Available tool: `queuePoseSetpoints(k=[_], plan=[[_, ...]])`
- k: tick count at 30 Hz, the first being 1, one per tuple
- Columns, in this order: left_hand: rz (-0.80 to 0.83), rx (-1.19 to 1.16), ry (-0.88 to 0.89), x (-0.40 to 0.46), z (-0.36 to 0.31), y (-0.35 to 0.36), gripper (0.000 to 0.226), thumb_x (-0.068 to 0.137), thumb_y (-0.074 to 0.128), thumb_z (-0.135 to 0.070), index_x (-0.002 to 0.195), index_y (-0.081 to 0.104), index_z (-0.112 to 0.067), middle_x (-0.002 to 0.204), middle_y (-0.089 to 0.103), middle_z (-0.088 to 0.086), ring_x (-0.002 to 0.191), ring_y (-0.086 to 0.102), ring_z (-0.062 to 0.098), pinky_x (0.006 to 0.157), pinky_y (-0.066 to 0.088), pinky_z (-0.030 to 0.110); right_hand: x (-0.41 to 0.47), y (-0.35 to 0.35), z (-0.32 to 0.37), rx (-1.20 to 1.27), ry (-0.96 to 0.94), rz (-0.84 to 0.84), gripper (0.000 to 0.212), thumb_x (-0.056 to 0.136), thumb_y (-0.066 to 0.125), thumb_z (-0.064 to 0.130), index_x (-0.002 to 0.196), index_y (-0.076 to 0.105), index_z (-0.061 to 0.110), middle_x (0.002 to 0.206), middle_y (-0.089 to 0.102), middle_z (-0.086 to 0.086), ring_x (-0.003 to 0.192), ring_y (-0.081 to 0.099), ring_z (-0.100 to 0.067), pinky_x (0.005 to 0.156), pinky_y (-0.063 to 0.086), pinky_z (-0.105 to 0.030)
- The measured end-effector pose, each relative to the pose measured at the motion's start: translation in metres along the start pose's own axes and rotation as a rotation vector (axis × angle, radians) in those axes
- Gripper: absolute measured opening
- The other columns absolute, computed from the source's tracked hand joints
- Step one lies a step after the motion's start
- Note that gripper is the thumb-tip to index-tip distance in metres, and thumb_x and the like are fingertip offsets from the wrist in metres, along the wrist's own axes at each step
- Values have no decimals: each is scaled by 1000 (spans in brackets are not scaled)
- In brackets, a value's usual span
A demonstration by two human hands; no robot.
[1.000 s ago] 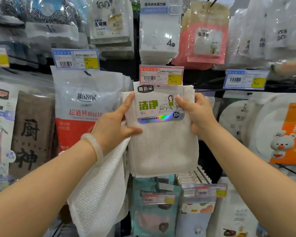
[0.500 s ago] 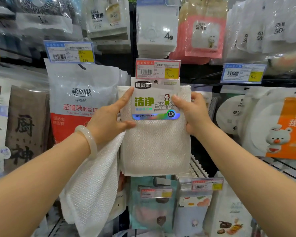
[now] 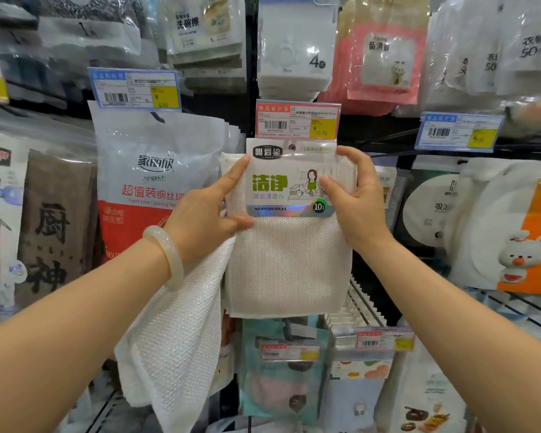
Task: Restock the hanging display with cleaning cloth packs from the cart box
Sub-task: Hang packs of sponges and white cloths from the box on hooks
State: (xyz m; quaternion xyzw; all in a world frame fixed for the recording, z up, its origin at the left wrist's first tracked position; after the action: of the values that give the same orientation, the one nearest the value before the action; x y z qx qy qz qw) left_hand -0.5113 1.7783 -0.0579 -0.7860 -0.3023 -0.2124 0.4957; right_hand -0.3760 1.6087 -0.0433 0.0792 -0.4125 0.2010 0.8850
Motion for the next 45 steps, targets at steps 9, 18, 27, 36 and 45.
queuePoseSetpoints(k=[9,18,27,36,45], plan=[[-20,-55,-10,10,0,-4,93,76,72,-24,142,11,-48,136,52,-8,113,51,10,91,41,25,13,2,11,26,-49,9,42,88,56,-1,121,47,25,123,54,0,117,55,-20,91,54,-44],[15,-42,-43,12,-6,-2,92,76,73,-23,143,14,-45,131,57,-4,111,57,18,97,47,37,12,-3,-1,97,30,4,42,87,57,-2,113,52,31,120,58,-2,111,60,-21,83,57,-41],[56,76,-184,31,9,17,89,77,73,-29,144,15,-43,129,58,1,105,58,20,95,46,35,34,5,-35,-54,202,-38,41,86,58,4,120,52,26,108,52,16,112,56,-18,90,54,-45],[-103,88,-164,17,16,32,95,73,76,-32,145,13,-39,124,62,-2,109,59,20,89,51,39,11,34,-43,-920,-303,7,65,77,72,21,135,44,17,146,31,-21,138,24,-39,113,21,-54],[-233,-35,-53,-9,7,6,72,71,78,-30,134,44,-21,118,63,-2,98,49,0,79,29,-2,17,81,-93,-1200,-117,379,61,95,32,52,148,13,29,159,-10,-5,144,-15,-30,112,-14,-51]])
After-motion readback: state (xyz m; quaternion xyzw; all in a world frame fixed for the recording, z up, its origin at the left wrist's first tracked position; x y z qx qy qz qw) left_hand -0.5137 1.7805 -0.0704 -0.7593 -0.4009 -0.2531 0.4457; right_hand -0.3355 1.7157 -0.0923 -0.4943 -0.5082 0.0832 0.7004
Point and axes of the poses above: each hand's wrist, its own x-axis towards the middle knuckle, its own y-axis out of the palm, z = x × y, the point moved 4 cm from there along x, towards the middle knuckle
